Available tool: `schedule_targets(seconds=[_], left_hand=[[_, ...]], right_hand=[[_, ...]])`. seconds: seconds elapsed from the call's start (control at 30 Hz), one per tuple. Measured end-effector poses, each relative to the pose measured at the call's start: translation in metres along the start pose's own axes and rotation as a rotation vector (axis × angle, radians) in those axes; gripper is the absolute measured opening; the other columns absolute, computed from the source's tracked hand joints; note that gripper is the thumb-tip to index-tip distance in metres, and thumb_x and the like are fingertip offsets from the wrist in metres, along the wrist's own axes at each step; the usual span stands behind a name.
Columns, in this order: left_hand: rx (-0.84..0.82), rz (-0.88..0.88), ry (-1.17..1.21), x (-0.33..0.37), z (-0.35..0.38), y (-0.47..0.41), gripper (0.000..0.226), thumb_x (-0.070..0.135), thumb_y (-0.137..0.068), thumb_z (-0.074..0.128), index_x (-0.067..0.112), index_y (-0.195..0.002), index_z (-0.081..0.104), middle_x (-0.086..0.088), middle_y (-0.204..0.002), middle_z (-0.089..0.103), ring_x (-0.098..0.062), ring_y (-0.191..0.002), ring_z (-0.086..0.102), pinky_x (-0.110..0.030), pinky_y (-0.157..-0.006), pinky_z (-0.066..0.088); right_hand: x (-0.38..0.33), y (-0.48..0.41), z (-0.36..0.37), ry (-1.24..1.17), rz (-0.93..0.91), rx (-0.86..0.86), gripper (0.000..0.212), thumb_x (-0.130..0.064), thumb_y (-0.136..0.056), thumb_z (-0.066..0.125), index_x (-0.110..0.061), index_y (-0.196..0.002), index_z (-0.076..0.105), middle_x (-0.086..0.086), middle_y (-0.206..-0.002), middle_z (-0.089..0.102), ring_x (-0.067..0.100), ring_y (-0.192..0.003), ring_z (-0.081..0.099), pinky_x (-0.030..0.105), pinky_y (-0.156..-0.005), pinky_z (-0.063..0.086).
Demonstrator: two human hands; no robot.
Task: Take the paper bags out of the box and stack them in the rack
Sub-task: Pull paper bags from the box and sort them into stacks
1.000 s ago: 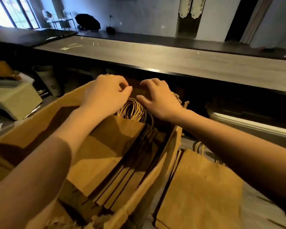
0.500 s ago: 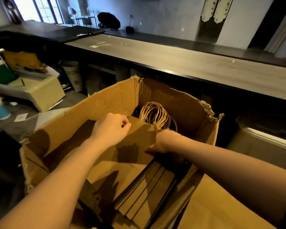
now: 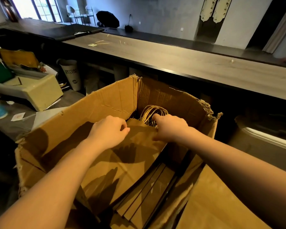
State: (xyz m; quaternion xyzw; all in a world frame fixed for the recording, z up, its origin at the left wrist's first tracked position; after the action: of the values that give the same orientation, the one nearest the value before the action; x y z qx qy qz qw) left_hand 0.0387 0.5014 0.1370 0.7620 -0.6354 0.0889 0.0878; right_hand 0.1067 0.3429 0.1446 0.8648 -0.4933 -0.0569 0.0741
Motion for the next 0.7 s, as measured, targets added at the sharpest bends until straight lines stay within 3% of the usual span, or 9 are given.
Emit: schedule_targets(seconds=[0.1,0.17,0.3,0.4,0.5,0.6,0.7], left_hand=[[-0.005,-0.004,0.013,-0.003,0.0,0.001,0.03,0.045,-0.094,0.047,0.026,-0.111,0.064,0.002,-0.101,0.067,-0.014,-0.088,0.06,-0.032,-0.072,0.053],[-0.009,-0.004,0.021,-0.004,0.0,0.002,0.03,0.045,-0.094,0.047,0.026,-0.111,0.064,0.003,-0.101,0.066,-0.013,-0.088,0.06,-0.032,-0.072,0.053],[0.002,-0.001,0.045,-0.005,0.001,0.003,0.03,0.043,-0.094,0.047,0.026,-0.114,0.062,0.003,-0.104,0.066,-0.01,-0.088,0.059,-0.027,-0.068,0.049],[0.016,-0.013,0.038,-0.006,0.002,0.003,0.033,0.042,-0.095,0.047,0.026,-0.12,0.059,0.004,-0.105,0.065,-0.009,-0.085,0.057,-0.025,-0.064,0.045],[0.025,-0.03,0.047,-0.008,0.001,0.003,0.035,0.041,-0.095,0.048,0.024,-0.124,0.057,0.003,-0.109,0.065,-0.009,-0.085,0.056,-0.023,-0.063,0.045],[0.019,-0.058,0.075,-0.011,0.001,0.004,0.039,0.039,-0.095,0.049,0.023,-0.13,0.052,0.002,-0.117,0.063,-0.012,-0.095,0.06,-0.026,-0.073,0.051],[0.045,-0.079,0.083,-0.015,0.001,0.003,0.044,0.041,-0.094,0.049,0.026,-0.135,0.046,0.003,-0.122,0.06,-0.014,-0.1,0.06,-0.033,-0.077,0.054]], right_hand=[[0.005,0.0,-0.007,-0.328,0.028,0.016,0.082,-0.023,-0.075,0.079,-0.016,-0.141,0.03,0.011,-0.124,0.056,0.028,-0.106,0.059,0.039,-0.082,0.056],[0.006,0.002,-0.01,-0.536,0.025,0.027,0.083,-0.015,-0.069,0.083,-0.015,-0.138,0.035,0.01,-0.125,0.054,0.026,-0.108,0.057,0.033,-0.083,0.055],[-0.001,0.012,-0.015,-0.727,-0.024,0.118,0.066,-0.007,-0.069,0.082,-0.017,-0.125,0.048,0.006,-0.111,0.059,0.017,-0.095,0.06,0.028,-0.075,0.056],[-0.006,0.015,-0.017,-0.749,-0.047,0.203,0.037,-0.012,-0.079,0.074,-0.014,-0.114,0.062,0.0,-0.091,0.064,0.011,-0.082,0.063,0.024,-0.073,0.056],[-0.011,0.018,-0.019,-0.68,-0.069,0.312,0.017,-0.019,-0.086,0.067,-0.015,-0.103,0.067,0.0,-0.091,0.067,0.012,-0.086,0.063,0.032,-0.081,0.056],[-0.015,0.023,-0.022,-0.554,-0.071,0.467,0.012,-0.024,-0.093,0.057,-0.018,-0.104,0.06,0.001,-0.101,0.066,0.02,-0.096,0.061,0.042,-0.084,0.052],[-0.013,0.026,-0.029,-0.691,-0.069,0.528,0.01,-0.021,-0.099,0.046,-0.014,-0.106,0.048,0.008,-0.094,0.065,0.023,-0.078,0.062,0.044,-0.069,0.055]])
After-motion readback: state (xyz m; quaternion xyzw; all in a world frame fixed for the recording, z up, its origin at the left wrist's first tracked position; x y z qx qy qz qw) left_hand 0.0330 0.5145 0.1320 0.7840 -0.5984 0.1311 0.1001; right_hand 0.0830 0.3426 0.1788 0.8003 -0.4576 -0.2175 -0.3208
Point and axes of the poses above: each hand's wrist, its own y-axis away from the middle knuckle, its own z-axis out of the palm, x = y × z, the point moved 4 cm from there along -y, towards the middle knuckle
